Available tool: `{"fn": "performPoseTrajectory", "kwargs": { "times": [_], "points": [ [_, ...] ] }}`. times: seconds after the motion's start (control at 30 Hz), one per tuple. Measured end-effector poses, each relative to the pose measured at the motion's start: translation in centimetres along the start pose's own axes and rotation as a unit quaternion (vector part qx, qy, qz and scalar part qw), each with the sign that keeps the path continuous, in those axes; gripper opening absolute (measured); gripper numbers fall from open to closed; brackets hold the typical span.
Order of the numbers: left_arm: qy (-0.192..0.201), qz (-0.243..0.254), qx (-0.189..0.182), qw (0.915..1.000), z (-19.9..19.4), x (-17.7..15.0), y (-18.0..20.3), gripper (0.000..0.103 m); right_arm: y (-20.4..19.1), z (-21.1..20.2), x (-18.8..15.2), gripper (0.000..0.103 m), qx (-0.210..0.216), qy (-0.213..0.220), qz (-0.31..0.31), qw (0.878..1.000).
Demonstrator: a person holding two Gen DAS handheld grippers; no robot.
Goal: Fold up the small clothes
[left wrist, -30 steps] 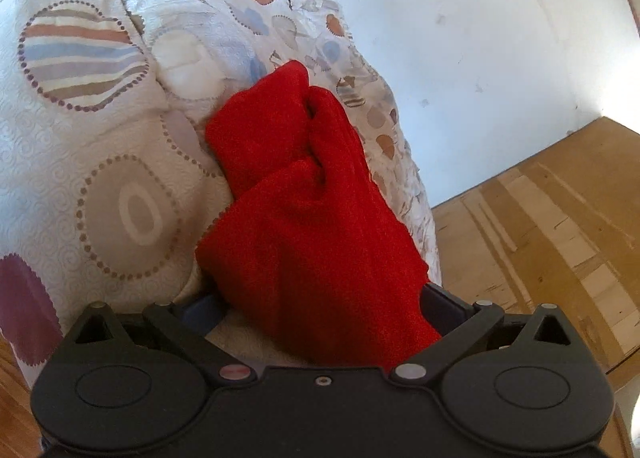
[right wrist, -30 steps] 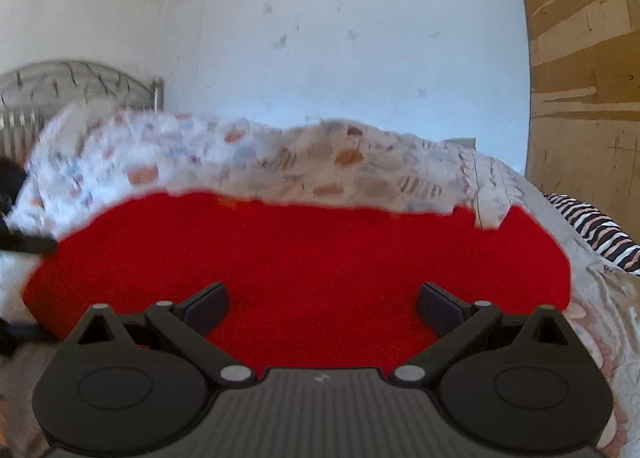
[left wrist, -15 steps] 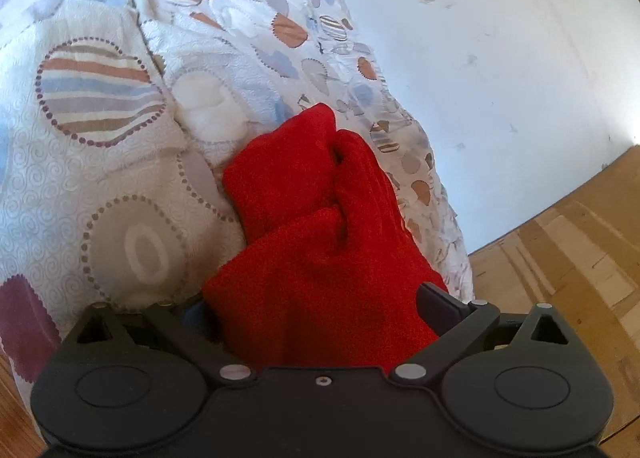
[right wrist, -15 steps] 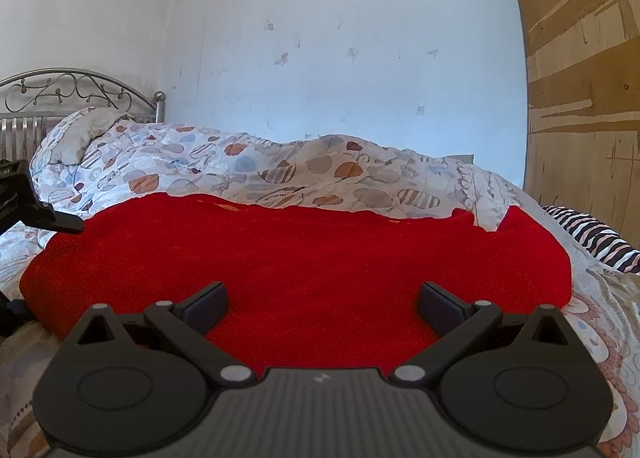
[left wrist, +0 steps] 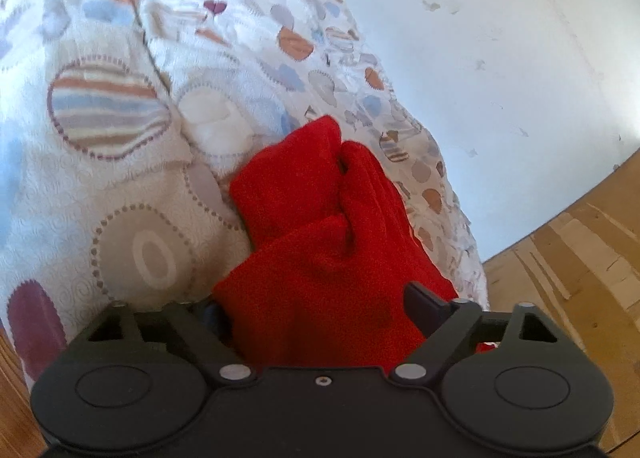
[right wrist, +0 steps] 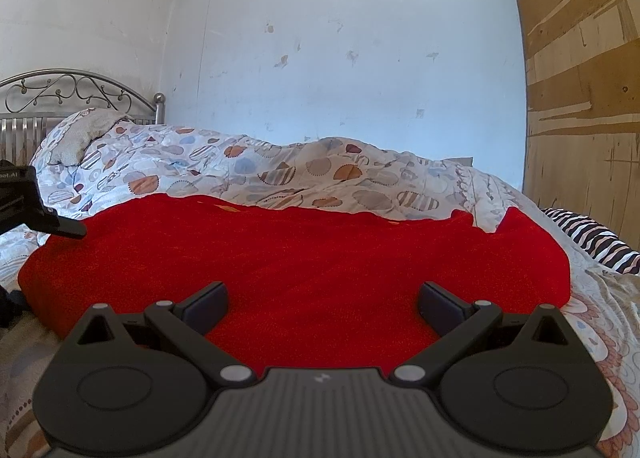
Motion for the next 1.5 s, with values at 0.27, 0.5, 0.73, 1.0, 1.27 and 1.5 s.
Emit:
{"fn": "performPoseTrajectory", "kwargs": {
  "times": [0.27,0.5,0.73,1.0,1.27,1.5],
  "points": [
    [0.021,0.002,0.010,0.9997,1.0,0.4,0.0,0.072,-0.1,0.0,0.0,0.103,0.000,0.000,0.000,1.000],
    [0.023,0.036,0.021,0.9989,0.7,0.7,1.3,0.046,0.0,0.1,0.2,0.103,-0.006,-0.005,-0.001,1.000],
    [0.031,0.098,0.019,0.9945,0.6,0.8,4.3,0.033,1.1,0.4,1.5,0.103,0.017,-0.036,0.029,0.999],
    [0.027,0.195,-0.014,0.9803,1.2,1.2,10.7,0.029,4.8,-1.5,2.5,0.103,0.019,-0.025,0.101,0.994],
    [-0.019,0.338,-0.090,0.9366,3.5,-3.5,22.2,0.026,10.6,-6.5,1.6,0.103,-0.065,-0.006,0.116,0.991],
    [-0.123,0.453,-0.151,0.8701,4.9,-13.9,27.1,0.026,16.0,-10.4,-2.0,0.103,-0.161,-0.037,0.145,0.975]
  ]
}}
Point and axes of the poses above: each gripper's, at about its wrist camera, not at the fingertips, and z roughly the way its jaws point, y to its right, x to its top, the point moved 3 cm from there along z, roughly the way its jaws point, and after that the axes turned 9 degrees about -z, right-handed, at the moved point
